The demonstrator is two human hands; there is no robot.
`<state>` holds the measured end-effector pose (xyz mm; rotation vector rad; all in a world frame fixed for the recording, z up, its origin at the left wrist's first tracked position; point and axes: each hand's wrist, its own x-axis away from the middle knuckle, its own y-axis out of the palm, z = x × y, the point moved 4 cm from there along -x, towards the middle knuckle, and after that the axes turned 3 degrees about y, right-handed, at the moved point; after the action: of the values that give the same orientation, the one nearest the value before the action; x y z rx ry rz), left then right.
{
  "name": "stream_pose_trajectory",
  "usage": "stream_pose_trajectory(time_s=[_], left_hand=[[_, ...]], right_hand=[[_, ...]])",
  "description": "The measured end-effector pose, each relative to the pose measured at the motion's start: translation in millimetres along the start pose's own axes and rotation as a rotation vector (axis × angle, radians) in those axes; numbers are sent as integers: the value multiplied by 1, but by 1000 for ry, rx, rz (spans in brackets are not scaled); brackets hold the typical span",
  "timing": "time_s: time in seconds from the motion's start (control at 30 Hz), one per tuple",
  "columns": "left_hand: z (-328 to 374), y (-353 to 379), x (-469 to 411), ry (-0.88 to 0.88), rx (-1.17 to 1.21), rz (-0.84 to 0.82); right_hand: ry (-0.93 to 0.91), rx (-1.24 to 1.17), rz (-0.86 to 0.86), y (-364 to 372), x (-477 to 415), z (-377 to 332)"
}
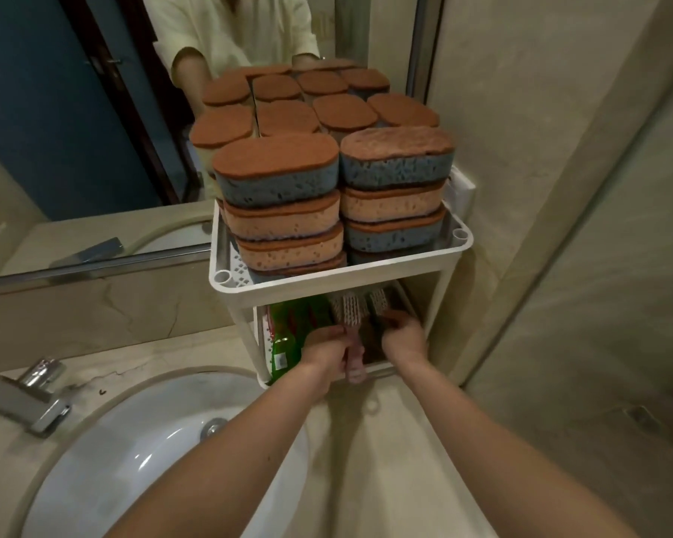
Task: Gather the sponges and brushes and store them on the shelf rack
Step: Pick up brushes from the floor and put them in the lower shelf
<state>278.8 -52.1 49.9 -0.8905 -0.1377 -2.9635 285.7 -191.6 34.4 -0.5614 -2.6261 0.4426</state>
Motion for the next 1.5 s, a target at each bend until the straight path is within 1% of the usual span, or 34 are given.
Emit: stream_pose_trajectory(time_s=[0.07,0.2,0.37,0.43,0.53,0.6,0.67,0.8,0.87,0.97,1.13,1.27,1.37,1.5], left_hand=[[3,1,-4,1,-4,11],[6,0,-10,23,-32,5],[5,0,-16,11,-54,27],[5,1,-18,3,-65,33],[5,4,-22,5,-80,37],[4,8,-26,3,-89,49],[3,14,-31,1,-101,72],[5,31,-34,-27,-75,72],[5,40,-34,-49,-61,59],[5,55,-35,-57,-29,33],[1,74,-34,-43,-36,-13],[-6,78,-31,-9,-61,-52],[-9,74,-28,-6,-69,-47],[-14,68,-25,-11,-35,-65]], right_hand=[[-43,55,-26,4,-7,1],[-62,180,-64,9,-20,1],[-129,358,-47,13,-24,-3],[-135,375,-52,12,-26,-2],[-143,295,-91,10,-24,0],[-148,159,-92,5,-18,3],[-159,43,-47,-1,-10,8],[-164,-10,34,-20,1,17],[-117,19,20,-29,5,21],[-6,35,-63,-37,10,31],[114,-146,-141,-46,14,39],[193,-158,-178,-47,14,41],[223,-183,-173,-46,12,43],[254,-250,-111,-44,7,46]])
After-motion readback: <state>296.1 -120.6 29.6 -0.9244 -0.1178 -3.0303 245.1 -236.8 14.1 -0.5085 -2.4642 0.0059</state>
